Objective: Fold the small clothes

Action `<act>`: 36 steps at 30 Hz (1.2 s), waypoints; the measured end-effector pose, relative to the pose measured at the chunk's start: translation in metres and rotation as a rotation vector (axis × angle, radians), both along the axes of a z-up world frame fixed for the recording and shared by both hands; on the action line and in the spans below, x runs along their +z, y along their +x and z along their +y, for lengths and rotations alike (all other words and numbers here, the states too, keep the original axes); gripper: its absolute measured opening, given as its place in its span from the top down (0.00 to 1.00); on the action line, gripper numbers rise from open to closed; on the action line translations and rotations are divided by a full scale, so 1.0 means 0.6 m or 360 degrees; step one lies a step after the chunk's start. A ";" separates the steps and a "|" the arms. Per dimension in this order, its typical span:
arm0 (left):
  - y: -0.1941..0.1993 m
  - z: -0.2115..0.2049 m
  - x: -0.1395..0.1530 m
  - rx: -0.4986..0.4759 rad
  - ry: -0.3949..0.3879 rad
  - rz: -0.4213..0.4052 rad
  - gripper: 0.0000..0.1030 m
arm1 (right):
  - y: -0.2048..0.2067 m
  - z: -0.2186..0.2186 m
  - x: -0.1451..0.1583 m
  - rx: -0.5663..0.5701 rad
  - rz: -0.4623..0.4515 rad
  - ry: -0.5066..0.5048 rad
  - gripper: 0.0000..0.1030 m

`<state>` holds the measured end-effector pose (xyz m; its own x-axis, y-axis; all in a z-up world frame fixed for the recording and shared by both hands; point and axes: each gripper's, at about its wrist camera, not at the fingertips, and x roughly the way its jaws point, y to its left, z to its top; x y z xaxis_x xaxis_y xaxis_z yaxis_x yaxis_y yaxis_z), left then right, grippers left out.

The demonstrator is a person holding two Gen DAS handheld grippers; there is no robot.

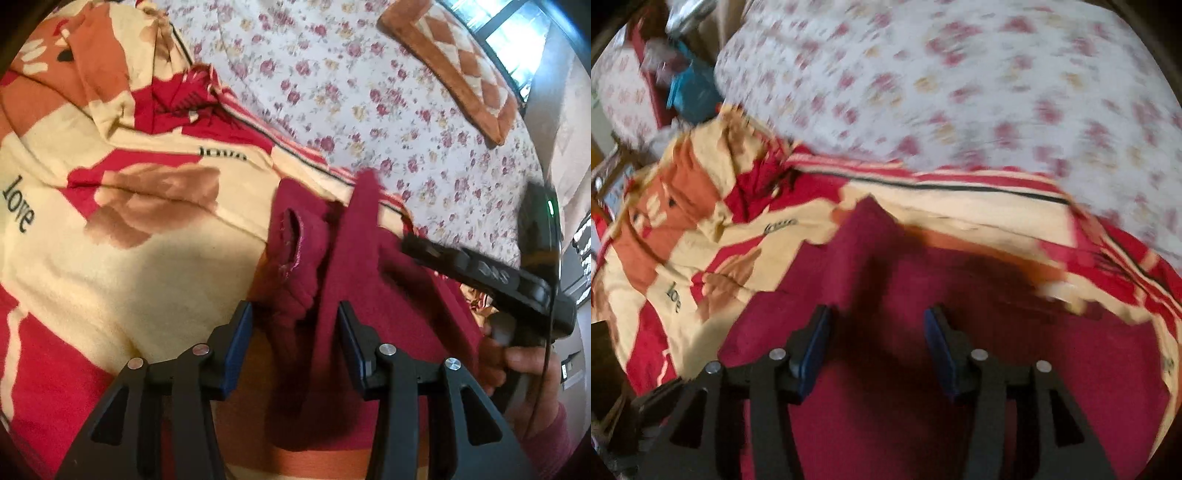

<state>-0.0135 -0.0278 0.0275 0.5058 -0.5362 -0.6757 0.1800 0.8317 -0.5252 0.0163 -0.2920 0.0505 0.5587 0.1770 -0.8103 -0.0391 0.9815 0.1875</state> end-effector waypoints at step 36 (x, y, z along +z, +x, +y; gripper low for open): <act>-0.013 -0.049 0.010 -0.0102 0.0196 -0.0151 0.76 | -0.149 -0.286 0.016 -0.0625 0.0023 -0.0273 0.60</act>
